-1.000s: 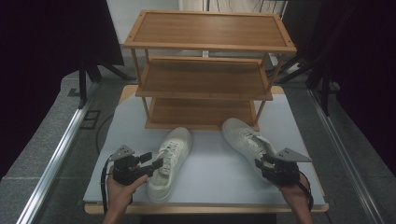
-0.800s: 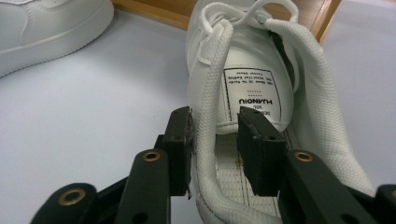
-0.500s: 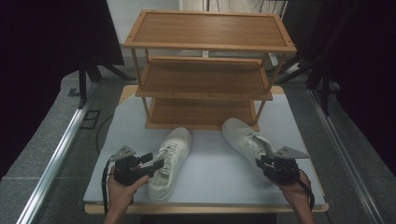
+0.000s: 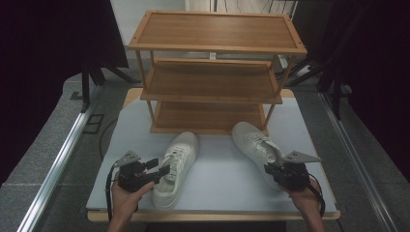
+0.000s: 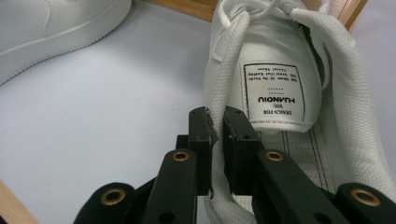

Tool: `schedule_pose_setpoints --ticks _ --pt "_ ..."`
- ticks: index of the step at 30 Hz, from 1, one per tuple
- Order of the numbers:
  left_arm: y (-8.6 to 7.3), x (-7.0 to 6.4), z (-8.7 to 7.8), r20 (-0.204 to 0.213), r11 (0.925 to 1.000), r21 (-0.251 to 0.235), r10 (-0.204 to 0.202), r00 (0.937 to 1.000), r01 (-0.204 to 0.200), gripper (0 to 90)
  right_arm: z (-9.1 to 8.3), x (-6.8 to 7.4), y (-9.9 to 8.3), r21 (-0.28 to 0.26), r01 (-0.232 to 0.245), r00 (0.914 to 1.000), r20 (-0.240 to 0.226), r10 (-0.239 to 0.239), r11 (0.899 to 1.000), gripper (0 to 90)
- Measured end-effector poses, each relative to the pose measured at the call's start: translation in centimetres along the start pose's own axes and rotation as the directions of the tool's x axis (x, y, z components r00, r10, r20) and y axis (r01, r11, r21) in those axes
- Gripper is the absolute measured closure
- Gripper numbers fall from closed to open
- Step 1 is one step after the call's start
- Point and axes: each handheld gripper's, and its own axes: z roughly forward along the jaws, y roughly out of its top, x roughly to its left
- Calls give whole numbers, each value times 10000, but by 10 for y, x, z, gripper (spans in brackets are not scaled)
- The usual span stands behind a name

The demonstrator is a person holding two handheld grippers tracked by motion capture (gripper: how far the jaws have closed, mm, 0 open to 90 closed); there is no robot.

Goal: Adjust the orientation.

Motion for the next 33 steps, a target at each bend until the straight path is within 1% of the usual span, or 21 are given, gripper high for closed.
schedule_pose_setpoints --ticks 1,3,5,6,7,8,10,12,14,15,16,17,18,19,21,23,26,28,29,30,33 --pt "0 2 -1 -8 10000 -22 -37 10000 37 397 -1 5 0 110 -67 9999 -104 68 9999 826" --pt "0 2 -1 -7 10000 -34 -77 10000 77 397 -2 8 0 133 -84 9998 -191 87 9999 826" --pt "0 3 -3 13 9999 -62 -99 9999 99 397 -4 16 0 207 -122 9992 -366 130 9997 825" --pt "0 3 -3 18 9999 -89 -130 9999 131 398 -5 22 -1 335 -6 9995 -327 17 9994 822" --pt "0 3 -4 9 9998 -113 -161 9999 161 397 -8 32 -2 366 75 9996 -282 -65 9993 819" --pt "1 4 -5 16 9999 -127 -111 9999 112 397 -8 32 -2 366 75 9996 -282 -65 9993 819" --pt "1 4 -6 27 9997 -176 -141 9999 141 397 -10 41 -4 400 157 9996 -248 -147 9991 814" --pt "2 4 -7 55 9997 -193 -149 9999 150 397 -12 44 -7 375 78 9996 -292 -67 9993 810" --pt "2 5 -7 70 9997 -200 -151 9999 152 397 -14 44 -11 277 -90 9990 -435 102 9996 804" --pt "2 6 -7 63 9997 -181 -153 9999 154 397 -15 40 -12 148 -284 9980 -569 292 9995 775" --pt "2 6 -7 63 9997 -181 -153 9999 154 397 -15 40 -12 148 -284 9980 -569 292 9995 775" --pt "1 6 -6 50 9997 -176 -177 9998 178 397 -16 38 -13 11 -359 9970 -681 359 9994 736" --pt "1 7 -5 39 9997 -159 -193 9998 193 397 -18 36 -13 -297 -529 9939 -987 497 9982 681" --pt "1 7 -5 51 9997 -150 -206 9998 206 398 -20 34 -12 -499 -614 9930 -1042 560 9969 639" --pt "1 7 -4 53 9996 -138 -228 9997 228 397 -25 33 -11 -830 -436 9968 -699 378 9956 574" --pt "1 7 -4 44 9997 -146 -215 9998 215 398 -29 31 -10 -1145 -486 9960 -807 395 9922 531" --pt "1 6 -4 40 9998 -138 -175 9998 176 397 -36 28 -9 -1660 -376 9973 -686 265 9854 510" --pt "1 7 -4 12 9997 -141 -175 9998 175 397 -40 26 -8 -1910 -324 9979 -605 212 9810 490" --pt "1 7 -4 5 9997 -146 -178 9998 178 397 -40 25 -8 -2069 -245 9987 -492 146 9781 482" --pt "1 7 -4 0 9997 -146 -177 9998 177 397 -41 23 -8 -2210 -279 9990 -389 197 9749 472" --pt "2 6 -4 -84 9998 -155 -129 9999 127 396 -41 19 -9 -2366 -293 9993 -290 231 9712 462"
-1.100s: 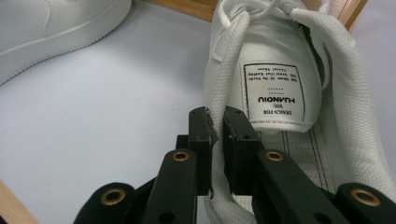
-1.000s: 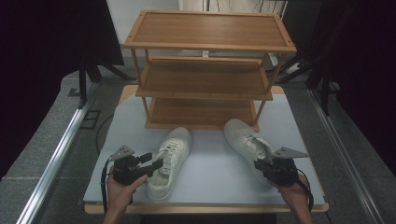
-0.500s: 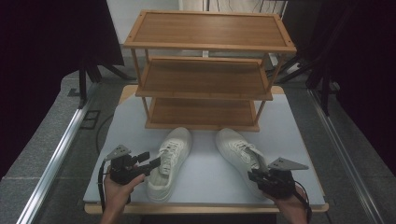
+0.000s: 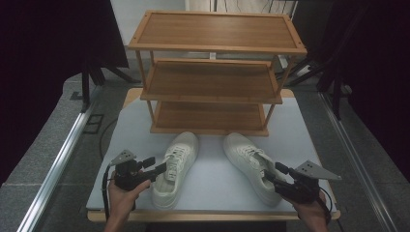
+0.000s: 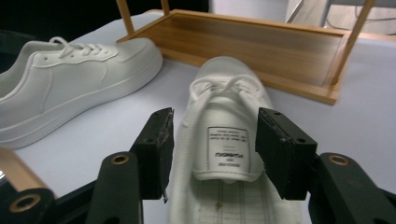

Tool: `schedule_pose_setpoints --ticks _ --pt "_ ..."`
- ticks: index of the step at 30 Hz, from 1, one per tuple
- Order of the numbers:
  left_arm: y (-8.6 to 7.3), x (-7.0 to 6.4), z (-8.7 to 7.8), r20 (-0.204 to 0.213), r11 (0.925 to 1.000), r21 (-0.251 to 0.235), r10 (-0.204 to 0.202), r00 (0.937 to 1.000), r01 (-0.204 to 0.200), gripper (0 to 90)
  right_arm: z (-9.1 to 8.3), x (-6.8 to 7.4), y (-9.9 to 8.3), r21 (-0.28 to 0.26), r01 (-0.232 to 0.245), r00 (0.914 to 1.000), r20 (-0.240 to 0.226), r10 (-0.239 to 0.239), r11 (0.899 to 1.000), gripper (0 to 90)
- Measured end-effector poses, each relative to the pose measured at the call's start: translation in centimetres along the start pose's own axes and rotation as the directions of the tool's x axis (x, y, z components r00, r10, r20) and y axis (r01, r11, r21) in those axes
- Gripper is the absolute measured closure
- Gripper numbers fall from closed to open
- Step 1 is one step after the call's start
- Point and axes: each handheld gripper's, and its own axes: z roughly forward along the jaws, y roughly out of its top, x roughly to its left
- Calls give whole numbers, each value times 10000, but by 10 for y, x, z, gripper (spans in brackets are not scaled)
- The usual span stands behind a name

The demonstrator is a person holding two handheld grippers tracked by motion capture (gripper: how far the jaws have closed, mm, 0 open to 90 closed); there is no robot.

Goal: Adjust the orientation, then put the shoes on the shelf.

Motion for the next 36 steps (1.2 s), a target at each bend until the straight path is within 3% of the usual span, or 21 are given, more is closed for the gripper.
schedule_pose_setpoints --ticks 10,16,21,26,30,36 --pt "3 -9 -4 -451 9983 59 583 9973 -581 373 -1 -8 -1 -36 -338 9988 365 339 9994 433" --pt "3 -10 -2 -614 9978 59 667 9959 -664 384 -2 -9 -2 -57 -356 9987 372 357 9994 439" --pt "2 -8 -1 -1267 9972 240 736 9892 -711 392 -1 -9 -1 -109 -334 9984 457 339 9994 441" --pt "4 -11 8 -1390 9923 746 1084 9843 -987 377 2 -14 5 -227 -116 9986 512 128 9997 449" --pt "2 -10 15 -1669 9882 1079 1260 9779 -1089 369 4 -27 17 -426 84 9991 430 -66 9991 449" --pt "1 -10 27 -1834 9837 1399 1378 9733 -1129 368 31 -50 21 529 413 9990 -208 -402 9977 432"
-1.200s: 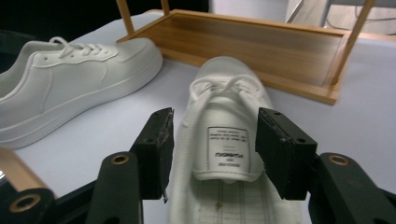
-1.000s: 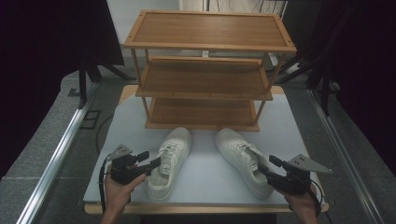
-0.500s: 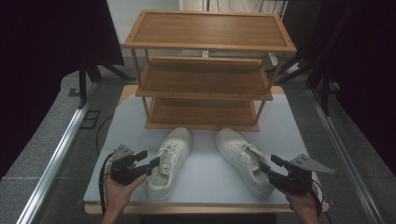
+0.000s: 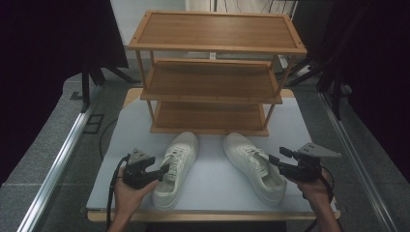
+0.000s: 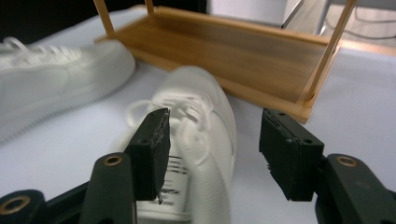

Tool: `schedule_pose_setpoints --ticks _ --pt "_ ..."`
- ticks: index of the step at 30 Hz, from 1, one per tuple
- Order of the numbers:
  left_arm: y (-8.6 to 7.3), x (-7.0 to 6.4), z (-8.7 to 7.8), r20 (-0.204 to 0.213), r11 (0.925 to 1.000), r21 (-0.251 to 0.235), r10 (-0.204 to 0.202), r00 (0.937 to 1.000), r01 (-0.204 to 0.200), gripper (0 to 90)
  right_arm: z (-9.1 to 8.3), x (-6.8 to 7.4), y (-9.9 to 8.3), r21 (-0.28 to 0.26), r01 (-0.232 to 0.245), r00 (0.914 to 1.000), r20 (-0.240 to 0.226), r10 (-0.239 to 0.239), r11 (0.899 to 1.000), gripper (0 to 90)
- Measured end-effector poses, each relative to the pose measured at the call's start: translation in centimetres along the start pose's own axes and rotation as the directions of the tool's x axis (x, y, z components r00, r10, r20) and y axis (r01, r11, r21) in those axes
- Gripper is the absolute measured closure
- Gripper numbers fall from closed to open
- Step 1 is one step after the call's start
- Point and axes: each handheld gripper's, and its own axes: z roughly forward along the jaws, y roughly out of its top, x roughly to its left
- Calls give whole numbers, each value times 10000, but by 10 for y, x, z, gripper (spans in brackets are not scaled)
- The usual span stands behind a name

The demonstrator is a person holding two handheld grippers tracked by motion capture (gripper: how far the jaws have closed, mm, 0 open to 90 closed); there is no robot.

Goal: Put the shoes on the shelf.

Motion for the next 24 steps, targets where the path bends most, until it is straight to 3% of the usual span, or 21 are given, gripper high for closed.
schedule_pose_setpoints --ticks 4,8,14,17,19,20,24 --pt "3 -1 6 -114 10000 73 24 9999 -23 371 10 -6 1 233 80 9984 -557 -66 9997 425" --pt "5 -1 14 -276 9997 255 40 9996 -33 386 23 -2 -2 866 456 9951 -918 -376 9952 420" --pt "7 0 20 -372 9998 174 -44 9993 51 448 41 -2 -5 1621 913 9941 -724 -804 9825 440" --pt "8 -1 24 -175 9999 172 23 9998 -20 572 52 -3 -9 1861 1015 9948 -315 -973 9773 533" --pt "8 -6 24 -542 9992 127 398 9977 -392 674 55 -6 -11 1774 620 9972 -515 -536 9822 615" --pt "9 -9 24 -761 9981 156 603 9953 -593 742 55 -7 -13 1654 598 9977 -407 -538 9844 697" --pt "7 -10 23 -932 9977 -14 668 9934 -672 792 54 -4 -13 1690 876 9961 -102 -871 9817 787"
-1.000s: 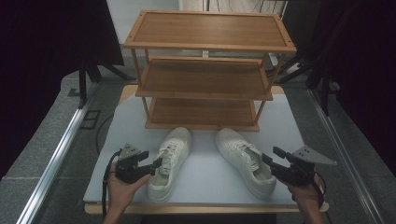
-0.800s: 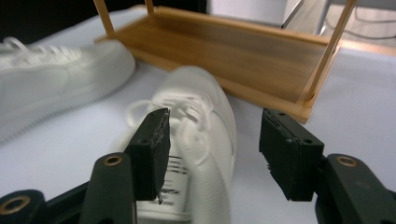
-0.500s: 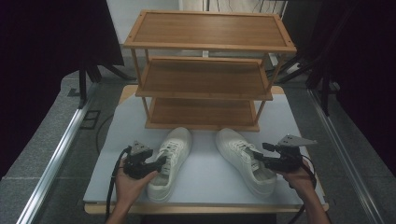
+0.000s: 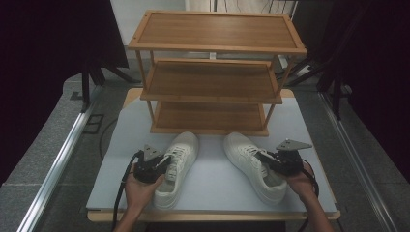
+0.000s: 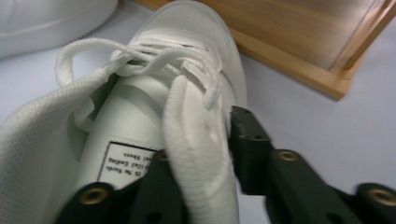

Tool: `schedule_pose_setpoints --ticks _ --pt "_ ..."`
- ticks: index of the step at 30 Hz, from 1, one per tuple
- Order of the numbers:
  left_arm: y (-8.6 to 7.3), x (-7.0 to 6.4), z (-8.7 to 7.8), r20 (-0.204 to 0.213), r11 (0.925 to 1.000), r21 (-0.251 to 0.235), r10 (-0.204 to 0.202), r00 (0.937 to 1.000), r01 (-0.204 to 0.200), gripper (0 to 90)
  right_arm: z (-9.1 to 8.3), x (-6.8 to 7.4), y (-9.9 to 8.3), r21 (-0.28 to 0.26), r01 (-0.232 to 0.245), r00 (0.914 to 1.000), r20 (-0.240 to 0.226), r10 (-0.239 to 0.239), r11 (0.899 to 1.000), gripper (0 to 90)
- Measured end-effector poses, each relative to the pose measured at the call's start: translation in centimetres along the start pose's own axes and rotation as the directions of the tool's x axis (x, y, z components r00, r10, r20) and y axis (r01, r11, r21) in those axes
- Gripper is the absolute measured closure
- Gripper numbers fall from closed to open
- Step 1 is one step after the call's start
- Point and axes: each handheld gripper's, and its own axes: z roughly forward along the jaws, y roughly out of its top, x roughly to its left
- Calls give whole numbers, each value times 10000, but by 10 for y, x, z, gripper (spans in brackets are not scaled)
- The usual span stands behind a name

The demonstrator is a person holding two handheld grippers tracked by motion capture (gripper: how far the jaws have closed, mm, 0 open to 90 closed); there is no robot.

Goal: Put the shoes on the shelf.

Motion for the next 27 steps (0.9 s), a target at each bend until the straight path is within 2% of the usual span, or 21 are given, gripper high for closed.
schedule_pose_setpoints --ticks 3,8,13,15,16,19,23,24,25,27 --pt "-2 3 -1 105 9997 -219 -48 9999 51 818 0 4 2 79 193 9994 302 -195 9998 829" --pt "-2 8 -2 417 9994 -357 -26 9991 41 824 -2 4 4 -51 147 9997 203 -146 9999 838" --pt "4 15 -15 769 9975 -703 -65 9970 119 824 -8 5 6 -256 208 9997 136 -205 9995 837" --pt "6 19 -22 1096 9946 -985 -204 9938 313 824 -12 4 5 -518 -65 10000 -31 63 9986 837" --pt "7 21 -25 1278 9930 -1115 -242 9915 386 824 -17 1 5 -795 -355 9992 -231 338 9962 837" --pt "10 25 -36 1729 9883 -1420 -306 9845 556 824 -23 -2 4 -1041 -614 9974 -440 571 9927 837" --pt "17 28 -47 2138 9842 -1662 -248 9766 614 824 -34 -6 6 -1487 -968 9935 -743 864 9841 836" --pt "20 29 -51 2257 9816 -1776 -288 9738 702 824 -40 -8 8 -1751 -1157 9911 -855 1020 9777 837" --pt "20 29 -51 2257 9816 -1776 -288 9738 702 824 -40 -8 8 -1751 -1157 9911 -855 1020 9777 837" --pt "24 31 -57 2356 9776 -1945 -324 9713 798 824 -46 -10 10 -2000 -1361 9879 -1013 1177 9703 837"
